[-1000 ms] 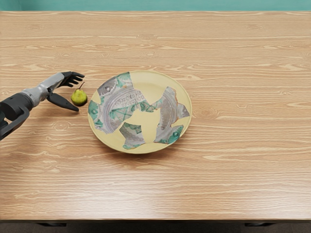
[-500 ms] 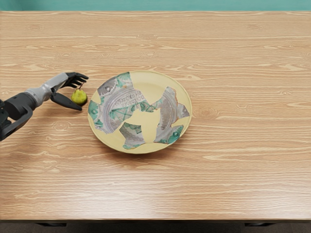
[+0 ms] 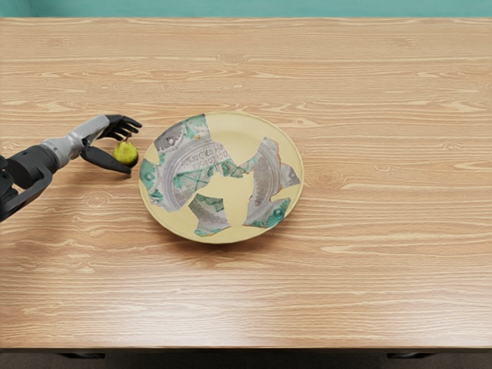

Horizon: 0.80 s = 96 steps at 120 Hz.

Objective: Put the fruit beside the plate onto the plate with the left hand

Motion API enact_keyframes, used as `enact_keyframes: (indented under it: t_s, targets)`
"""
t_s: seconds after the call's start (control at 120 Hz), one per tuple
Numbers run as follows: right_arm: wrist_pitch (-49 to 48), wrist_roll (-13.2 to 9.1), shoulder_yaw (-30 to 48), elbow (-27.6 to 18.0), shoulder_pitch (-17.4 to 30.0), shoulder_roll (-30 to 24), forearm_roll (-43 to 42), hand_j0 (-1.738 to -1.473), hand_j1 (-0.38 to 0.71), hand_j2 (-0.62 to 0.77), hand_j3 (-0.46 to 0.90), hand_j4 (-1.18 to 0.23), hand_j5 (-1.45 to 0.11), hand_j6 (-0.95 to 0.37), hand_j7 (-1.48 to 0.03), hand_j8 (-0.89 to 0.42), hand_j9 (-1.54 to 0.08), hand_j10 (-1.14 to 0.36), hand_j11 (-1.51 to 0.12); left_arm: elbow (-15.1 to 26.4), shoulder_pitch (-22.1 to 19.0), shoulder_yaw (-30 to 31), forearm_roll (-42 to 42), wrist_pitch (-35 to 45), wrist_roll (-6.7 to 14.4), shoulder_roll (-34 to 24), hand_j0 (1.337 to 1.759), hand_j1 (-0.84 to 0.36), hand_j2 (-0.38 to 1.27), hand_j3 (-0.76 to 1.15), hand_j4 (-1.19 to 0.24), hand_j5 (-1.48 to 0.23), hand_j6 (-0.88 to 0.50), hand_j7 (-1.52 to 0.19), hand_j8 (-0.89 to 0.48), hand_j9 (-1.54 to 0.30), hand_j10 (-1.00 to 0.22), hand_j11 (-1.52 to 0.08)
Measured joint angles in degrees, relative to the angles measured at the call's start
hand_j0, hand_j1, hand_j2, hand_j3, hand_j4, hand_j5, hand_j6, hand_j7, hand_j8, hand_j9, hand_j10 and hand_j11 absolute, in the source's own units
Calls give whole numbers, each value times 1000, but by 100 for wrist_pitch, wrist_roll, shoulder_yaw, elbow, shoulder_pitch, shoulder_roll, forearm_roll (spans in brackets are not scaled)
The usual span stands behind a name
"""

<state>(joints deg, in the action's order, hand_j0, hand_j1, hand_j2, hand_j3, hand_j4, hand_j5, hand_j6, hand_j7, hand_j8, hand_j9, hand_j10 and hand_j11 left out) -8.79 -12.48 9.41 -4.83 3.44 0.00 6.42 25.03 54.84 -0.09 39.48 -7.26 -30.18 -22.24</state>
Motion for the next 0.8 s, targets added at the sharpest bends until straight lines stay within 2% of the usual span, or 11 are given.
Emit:
enact_keyframes:
  t_s: [0.8]
  targets:
    - [0, 0, 0, 0, -18, 0, 0, -1658, -349, 0, 0, 0, 0, -1, 0, 0, 0, 0, 0, 0, 88, 81, 7, -237, 10, -9, 1658, -187, 95, 0, -452, -585, -453, -584, -452, -584, -451, -584]
